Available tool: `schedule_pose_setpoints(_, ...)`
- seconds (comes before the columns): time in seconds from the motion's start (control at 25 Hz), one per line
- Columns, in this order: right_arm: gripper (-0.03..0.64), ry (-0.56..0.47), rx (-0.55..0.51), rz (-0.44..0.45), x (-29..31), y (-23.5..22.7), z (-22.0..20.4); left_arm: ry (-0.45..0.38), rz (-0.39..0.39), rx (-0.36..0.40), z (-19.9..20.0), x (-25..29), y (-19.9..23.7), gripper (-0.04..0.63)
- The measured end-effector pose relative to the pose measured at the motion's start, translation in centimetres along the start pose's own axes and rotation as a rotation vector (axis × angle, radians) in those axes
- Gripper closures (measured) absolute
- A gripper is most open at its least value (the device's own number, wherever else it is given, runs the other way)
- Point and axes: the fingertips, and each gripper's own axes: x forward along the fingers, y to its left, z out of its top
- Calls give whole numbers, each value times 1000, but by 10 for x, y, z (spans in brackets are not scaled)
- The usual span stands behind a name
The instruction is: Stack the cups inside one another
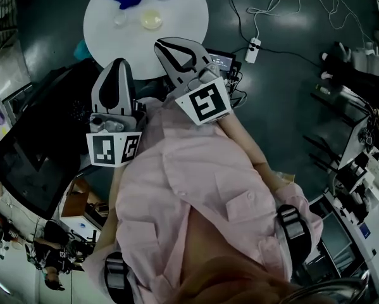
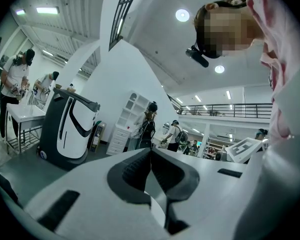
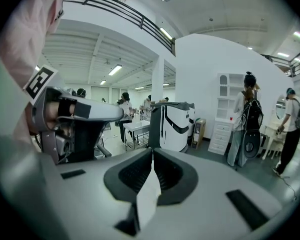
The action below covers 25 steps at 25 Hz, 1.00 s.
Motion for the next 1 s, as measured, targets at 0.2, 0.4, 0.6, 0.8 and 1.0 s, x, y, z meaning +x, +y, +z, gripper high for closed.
schedule_pose_setpoints(0.2, 581, 10, -36, 33, 5, -1, -3, -5, 24, -11, 1, -1, 4, 575)
schedule_pose_setpoints(0.4, 581, 57, -69, 53, 9, -3, -8, -12, 43, -25, 2, 0, 8, 575)
schedule_pose_setpoints(0.6, 581, 92, -115, 49, 18, -12, -20, -19, 49, -23, 3, 4, 9, 575)
schedule_pose_setpoints(0.8, 581, 138, -235, 70, 29, -17, -33, -28, 63, -22, 4, 6, 10, 575)
schedule_pose_setpoints(1.0, 580, 175, -312, 99, 44, -14, -43, -34, 76, -20, 7, 7, 14, 575)
